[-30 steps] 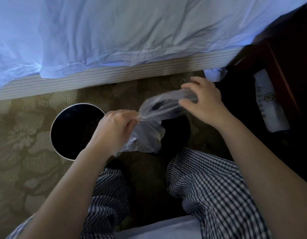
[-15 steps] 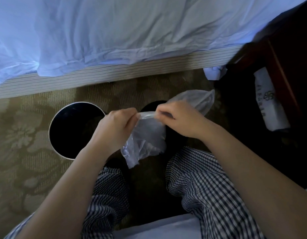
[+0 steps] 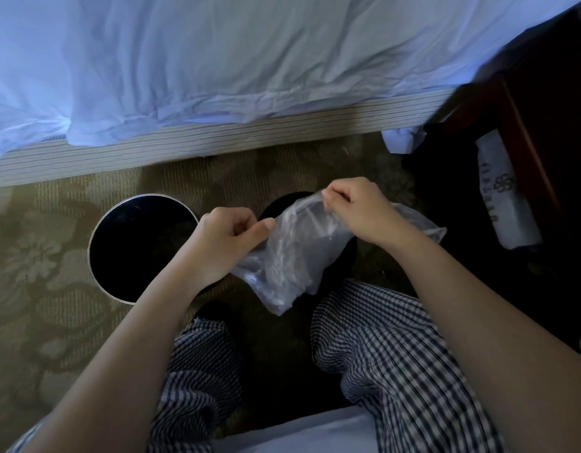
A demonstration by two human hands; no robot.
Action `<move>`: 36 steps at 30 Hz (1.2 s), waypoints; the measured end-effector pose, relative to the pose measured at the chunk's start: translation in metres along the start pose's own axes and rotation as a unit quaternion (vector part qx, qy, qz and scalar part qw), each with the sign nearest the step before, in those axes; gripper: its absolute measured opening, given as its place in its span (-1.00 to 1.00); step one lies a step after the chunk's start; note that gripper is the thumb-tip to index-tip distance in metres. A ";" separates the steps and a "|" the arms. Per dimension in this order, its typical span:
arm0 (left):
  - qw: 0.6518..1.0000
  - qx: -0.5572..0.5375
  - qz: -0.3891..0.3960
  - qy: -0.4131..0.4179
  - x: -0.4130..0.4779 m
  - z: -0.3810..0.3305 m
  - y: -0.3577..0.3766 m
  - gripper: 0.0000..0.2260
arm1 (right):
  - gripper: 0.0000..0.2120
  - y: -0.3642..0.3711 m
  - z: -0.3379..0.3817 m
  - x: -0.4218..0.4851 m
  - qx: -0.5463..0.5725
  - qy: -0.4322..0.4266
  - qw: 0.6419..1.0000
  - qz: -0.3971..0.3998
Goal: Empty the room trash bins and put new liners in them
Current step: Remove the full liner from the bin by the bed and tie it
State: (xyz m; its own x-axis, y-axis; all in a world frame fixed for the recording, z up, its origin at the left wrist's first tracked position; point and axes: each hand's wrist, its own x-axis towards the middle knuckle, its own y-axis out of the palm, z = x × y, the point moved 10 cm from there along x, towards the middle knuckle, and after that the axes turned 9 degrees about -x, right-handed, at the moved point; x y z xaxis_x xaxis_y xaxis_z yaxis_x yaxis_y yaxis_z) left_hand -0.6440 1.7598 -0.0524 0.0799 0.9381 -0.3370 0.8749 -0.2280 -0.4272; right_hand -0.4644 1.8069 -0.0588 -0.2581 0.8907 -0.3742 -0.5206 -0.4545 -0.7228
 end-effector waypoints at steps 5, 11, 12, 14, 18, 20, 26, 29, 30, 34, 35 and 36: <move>0.998 -0.044 0.039 -0.030 0.000 0.005 0.008 -0.66 | -0.70 -0.027 -0.016 0.002 0.033 0.054 0.991 -0.116; 0.998 -0.054 -0.035 0.004 0.001 -0.004 -0.009 -0.75 | -0.70 -0.045 -0.035 0.000 0.054 0.090 0.979 -0.177; 0.996 -0.074 -0.050 0.009 0.001 -0.006 -0.012 -0.74 | -0.70 -0.046 -0.034 0.000 0.050 0.090 0.978 -0.179; 0.992 -0.104 -0.066 0.009 0.001 -0.008 -0.015 -0.71 | -0.69 -0.046 -0.035 0.000 0.045 0.093 0.978 -0.179; 0.987 -0.155 -0.031 -0.029 0.002 -0.002 -0.009 -0.77 | -0.64 -0.054 -0.041 -0.003 0.042 0.114 0.971 -0.205; 0.984 -0.168 0.026 -0.048 0.001 0.000 -0.005 -0.75 | -0.64 -0.061 -0.044 -0.005 0.034 0.125 0.965 -0.230; 0.972 -0.160 0.139 -0.098 -0.009 0.015 -0.012 -0.86 | -0.64 -0.072 -0.048 -0.008 0.018 0.126 0.956 -0.265; 0.984 -0.130 0.056 -0.108 0.000 0.030 -0.031 -0.81 | -0.63 -0.074 -0.044 -0.009 0.009 0.112 0.956 -0.271; 0.987 -0.120 0.013 -0.108 0.002 0.034 -0.040 -0.77 | -0.63 -0.073 -0.044 -0.008 0.006 0.110 0.957 -0.266; 0.969 -0.116 -0.178 -0.124 -0.002 0.041 -0.077 -0.85 | -0.70 -0.060 -0.038 -0.004 -0.010 0.090 0.971 -0.222; 0.961 -0.109 -0.220 -0.126 -0.005 0.040 -0.085 -0.89 | -0.71 -0.056 -0.036 -0.002 -0.010 0.085 0.975 -0.204; 0.954 -0.104 -0.250 -0.126 -0.008 0.039 -0.092 -0.88 | -0.72 -0.051 -0.034 -0.001 -0.012 0.079 0.979 -0.186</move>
State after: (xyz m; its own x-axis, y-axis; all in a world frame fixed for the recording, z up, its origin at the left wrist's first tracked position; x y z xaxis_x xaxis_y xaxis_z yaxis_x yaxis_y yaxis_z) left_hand -0.7436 1.7629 -0.0434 -0.4674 0.8174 -0.3366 0.8511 0.3132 -0.4214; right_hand -0.4101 1.8290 -0.0416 0.0761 0.9832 -0.1658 -0.5350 -0.1000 -0.8389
